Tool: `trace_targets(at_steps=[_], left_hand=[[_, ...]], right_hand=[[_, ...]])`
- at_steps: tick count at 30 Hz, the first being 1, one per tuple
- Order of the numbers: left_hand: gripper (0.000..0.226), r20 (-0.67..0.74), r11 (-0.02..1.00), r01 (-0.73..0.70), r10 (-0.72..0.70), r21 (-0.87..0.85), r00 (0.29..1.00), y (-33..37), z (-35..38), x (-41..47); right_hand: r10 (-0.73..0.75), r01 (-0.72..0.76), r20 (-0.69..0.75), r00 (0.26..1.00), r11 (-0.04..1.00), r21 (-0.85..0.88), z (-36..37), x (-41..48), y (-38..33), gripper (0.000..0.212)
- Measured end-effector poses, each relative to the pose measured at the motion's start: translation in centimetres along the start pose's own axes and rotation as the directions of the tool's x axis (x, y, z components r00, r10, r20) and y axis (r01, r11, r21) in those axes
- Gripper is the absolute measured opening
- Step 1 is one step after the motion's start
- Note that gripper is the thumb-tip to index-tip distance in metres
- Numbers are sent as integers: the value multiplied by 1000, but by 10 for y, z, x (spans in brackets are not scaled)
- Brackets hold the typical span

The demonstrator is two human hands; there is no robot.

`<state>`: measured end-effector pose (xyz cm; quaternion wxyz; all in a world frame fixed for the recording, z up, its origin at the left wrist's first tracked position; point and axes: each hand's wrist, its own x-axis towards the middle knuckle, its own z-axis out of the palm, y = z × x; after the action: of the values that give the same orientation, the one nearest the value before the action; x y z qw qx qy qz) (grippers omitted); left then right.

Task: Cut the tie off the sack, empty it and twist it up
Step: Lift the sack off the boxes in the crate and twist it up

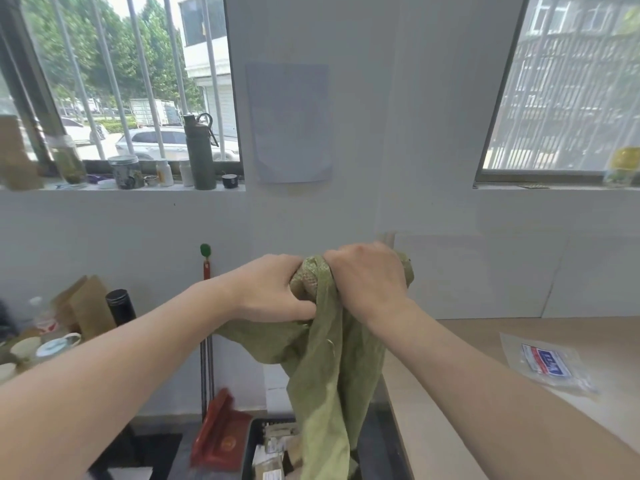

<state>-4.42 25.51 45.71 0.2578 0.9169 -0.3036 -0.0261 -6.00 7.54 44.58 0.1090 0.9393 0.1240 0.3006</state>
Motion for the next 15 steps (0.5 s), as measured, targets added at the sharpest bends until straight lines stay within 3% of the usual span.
trace_targets(at_steps=[3,6,9,13,15], left_hand=[[57,-40,994,-8,13,113,999,-3,3,-3],[90,-143,908,12,53,418,988,-7,10,-1],[71,-267,844,27,139,535,954,-14,22,1],[30,-340,874,65,118,481,933,-22,25,0],[20,-333,900,59,99,433,938,-23,24,-1]], right_hand=[[90,-91,44,995,996,22,3,1,-1,18],[137,-143,89,987,987,68,5,4,-3,30],[132,-152,148,980,979,136,3,7,-6,32],[110,-152,215,970,969,192,0,6,-9,16],[90,-133,216,972,972,194,-3,5,-7,18]])
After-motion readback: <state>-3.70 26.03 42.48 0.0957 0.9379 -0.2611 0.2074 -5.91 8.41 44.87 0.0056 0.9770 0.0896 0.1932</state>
